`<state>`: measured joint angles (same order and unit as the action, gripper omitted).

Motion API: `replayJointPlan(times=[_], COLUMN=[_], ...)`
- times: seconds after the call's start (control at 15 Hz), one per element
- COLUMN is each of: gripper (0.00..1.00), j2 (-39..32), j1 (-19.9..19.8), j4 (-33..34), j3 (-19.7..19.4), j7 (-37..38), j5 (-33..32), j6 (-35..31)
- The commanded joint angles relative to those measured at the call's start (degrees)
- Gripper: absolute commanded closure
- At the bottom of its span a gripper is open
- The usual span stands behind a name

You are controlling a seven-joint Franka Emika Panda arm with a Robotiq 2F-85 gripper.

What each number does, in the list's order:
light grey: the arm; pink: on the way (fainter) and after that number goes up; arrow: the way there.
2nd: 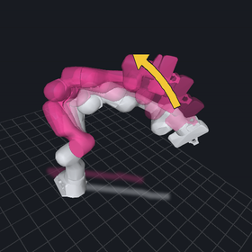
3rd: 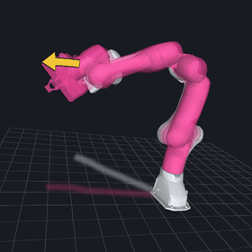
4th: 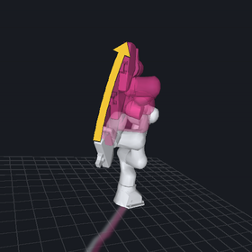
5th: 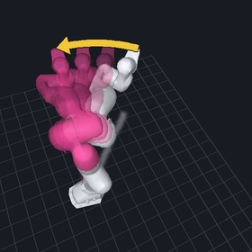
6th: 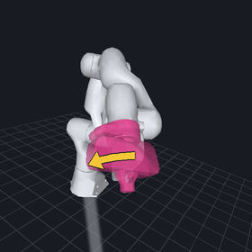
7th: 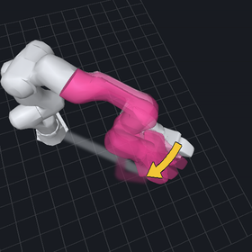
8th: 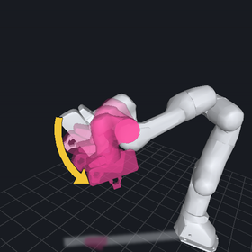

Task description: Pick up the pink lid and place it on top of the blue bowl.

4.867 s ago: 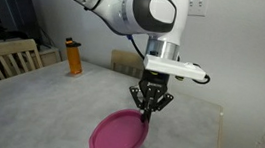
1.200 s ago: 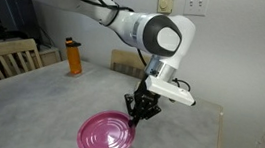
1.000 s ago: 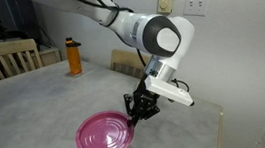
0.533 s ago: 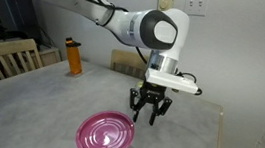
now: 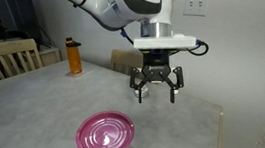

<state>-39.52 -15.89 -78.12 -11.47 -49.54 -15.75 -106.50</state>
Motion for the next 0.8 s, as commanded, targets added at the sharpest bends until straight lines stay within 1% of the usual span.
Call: replayJointPlan(times=[0.0,0.13,0.33,0.4,0.47,0.73], gripper=[0.00,0.00,0.00,0.00,0.00,0.00], j2=[8.59,11.17,14.89,15.84,12.30,14.29], j1=[1.87,1.51,0.51,0.37,0.53,0.57], j4=[-9.15,-10.48,-12.74,-13.57,-9.46,-11.34], j3=[-0.34,0.62,2.02,2.32,2.03,2.19], j7=[6.79,9.26,10.57,10.39,9.83,9.94], j5=[-3.81,-2.39,0.61,1.26,-0.52,0.34], j6=[3.26,8.49,13.37,13.84,13.28,13.96])
